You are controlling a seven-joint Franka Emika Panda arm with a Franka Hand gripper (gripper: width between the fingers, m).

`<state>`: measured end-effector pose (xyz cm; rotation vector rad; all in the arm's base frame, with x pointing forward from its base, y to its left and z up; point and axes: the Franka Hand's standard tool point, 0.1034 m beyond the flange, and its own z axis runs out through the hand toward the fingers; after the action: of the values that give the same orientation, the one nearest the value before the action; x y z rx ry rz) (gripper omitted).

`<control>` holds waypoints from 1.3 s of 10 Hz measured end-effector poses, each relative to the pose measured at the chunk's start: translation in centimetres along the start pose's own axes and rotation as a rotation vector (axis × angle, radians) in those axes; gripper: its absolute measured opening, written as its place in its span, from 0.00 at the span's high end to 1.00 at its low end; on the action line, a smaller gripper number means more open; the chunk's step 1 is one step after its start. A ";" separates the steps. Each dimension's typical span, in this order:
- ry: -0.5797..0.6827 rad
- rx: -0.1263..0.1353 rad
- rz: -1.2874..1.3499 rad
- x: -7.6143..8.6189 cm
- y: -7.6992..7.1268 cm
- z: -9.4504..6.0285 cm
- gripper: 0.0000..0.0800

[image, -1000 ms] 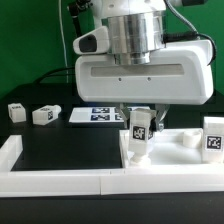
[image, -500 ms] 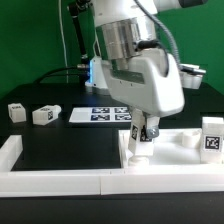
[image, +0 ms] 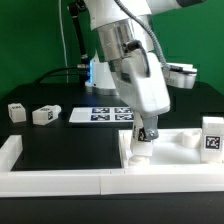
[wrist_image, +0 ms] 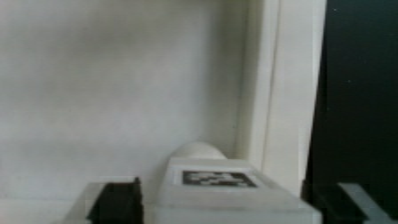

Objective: Assemble square table

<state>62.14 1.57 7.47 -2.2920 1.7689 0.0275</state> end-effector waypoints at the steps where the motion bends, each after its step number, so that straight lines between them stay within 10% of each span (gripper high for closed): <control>1: 0.013 -0.035 -0.209 0.0 0.1 -0.6 0.37; 3: 0.026 -0.053 -0.351 0.2 0.2 -0.6 0.19; 8: 0.050 -0.062 -0.873 1.9 0.6 -0.7 0.19; 13: 0.054 -0.055 -0.631 1.6 0.5 -0.6 0.64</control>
Offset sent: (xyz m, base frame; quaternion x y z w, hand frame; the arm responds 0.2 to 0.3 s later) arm 0.0000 0.0000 0.0000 0.0000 0.0000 -0.1938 0.9810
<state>62.00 -0.17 7.70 -2.8019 1.0009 -0.1012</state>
